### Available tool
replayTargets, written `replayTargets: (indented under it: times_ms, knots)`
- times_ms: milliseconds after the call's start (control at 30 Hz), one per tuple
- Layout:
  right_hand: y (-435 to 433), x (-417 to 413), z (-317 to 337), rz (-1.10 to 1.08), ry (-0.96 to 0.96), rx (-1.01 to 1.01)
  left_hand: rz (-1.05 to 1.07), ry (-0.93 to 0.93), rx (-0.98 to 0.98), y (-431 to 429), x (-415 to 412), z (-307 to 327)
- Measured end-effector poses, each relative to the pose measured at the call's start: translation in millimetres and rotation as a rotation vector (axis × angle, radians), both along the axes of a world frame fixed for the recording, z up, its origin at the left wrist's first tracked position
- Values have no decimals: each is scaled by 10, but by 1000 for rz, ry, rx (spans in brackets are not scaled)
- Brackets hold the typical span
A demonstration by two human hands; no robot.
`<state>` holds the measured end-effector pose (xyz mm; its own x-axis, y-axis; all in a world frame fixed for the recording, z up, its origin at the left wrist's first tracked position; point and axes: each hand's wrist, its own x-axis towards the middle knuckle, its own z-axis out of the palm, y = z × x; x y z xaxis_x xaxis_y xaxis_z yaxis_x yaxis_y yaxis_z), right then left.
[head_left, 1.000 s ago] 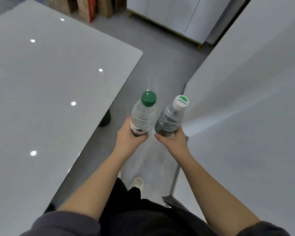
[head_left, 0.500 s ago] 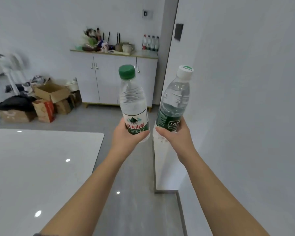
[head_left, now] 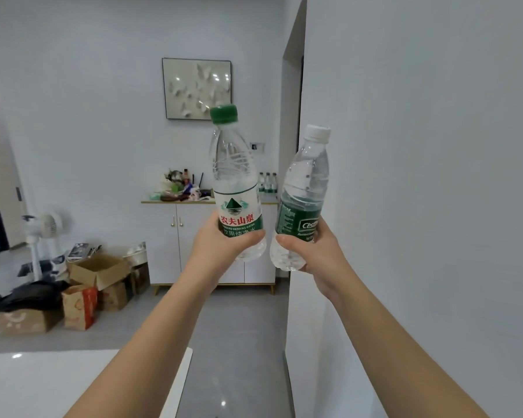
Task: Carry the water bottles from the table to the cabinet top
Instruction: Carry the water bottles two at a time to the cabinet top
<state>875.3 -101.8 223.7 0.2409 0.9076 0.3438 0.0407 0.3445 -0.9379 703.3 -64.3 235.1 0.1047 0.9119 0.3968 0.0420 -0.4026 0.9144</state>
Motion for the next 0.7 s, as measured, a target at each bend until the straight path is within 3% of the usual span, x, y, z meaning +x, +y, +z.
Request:
replayTargets:
  times_ms: [700]
  knots:
    - [258, -85, 241, -20, -19, 42, -36, -28, -10, 218, -189, 209]
